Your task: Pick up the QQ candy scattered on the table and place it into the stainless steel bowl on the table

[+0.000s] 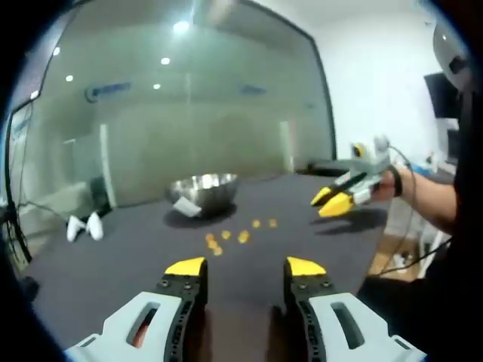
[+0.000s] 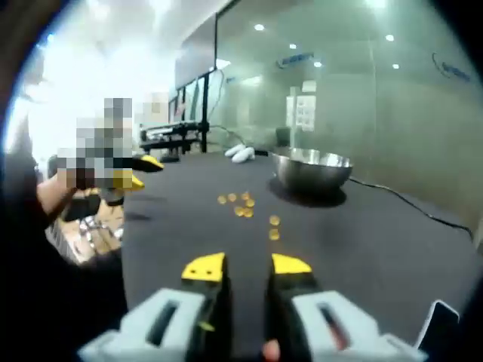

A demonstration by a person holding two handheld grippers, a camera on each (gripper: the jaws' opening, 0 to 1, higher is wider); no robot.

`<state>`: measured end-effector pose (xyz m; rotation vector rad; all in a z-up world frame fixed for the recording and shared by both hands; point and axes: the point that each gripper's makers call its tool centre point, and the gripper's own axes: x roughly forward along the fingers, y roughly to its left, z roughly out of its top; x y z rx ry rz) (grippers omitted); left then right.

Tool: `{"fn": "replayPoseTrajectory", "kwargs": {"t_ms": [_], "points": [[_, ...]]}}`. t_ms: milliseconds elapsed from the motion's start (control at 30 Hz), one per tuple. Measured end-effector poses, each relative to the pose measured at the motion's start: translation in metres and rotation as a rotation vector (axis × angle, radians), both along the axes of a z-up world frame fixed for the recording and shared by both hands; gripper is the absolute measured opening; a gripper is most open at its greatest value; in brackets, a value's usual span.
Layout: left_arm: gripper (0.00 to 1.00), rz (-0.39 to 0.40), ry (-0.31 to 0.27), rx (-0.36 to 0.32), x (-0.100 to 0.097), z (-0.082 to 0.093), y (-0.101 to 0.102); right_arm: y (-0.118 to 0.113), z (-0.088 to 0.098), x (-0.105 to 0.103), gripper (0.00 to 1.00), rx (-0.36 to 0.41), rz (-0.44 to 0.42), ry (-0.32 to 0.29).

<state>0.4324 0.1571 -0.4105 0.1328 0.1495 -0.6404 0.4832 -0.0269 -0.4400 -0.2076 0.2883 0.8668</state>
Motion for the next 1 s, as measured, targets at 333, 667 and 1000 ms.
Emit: {"fn": "replayPoseTrajectory", "kwargs": {"t_ms": [333,667,1000], "points": [[0.42,-0.016,0.017,0.012,-0.004,-0.006,-0.004,0.003,0.003,-0.002,0.22,0.031,0.008,-0.005],[0.43,-0.016,0.036,0.007,-0.005,-0.010,-0.003,0.005,-0.003,-0.001,0.22,0.028,0.002,0.022],[0.43,-0.022,0.034,0.005,-0.006,-0.009,-0.005,0.002,-0.004,0.003,0.22,0.026,-0.013,0.024]]}}
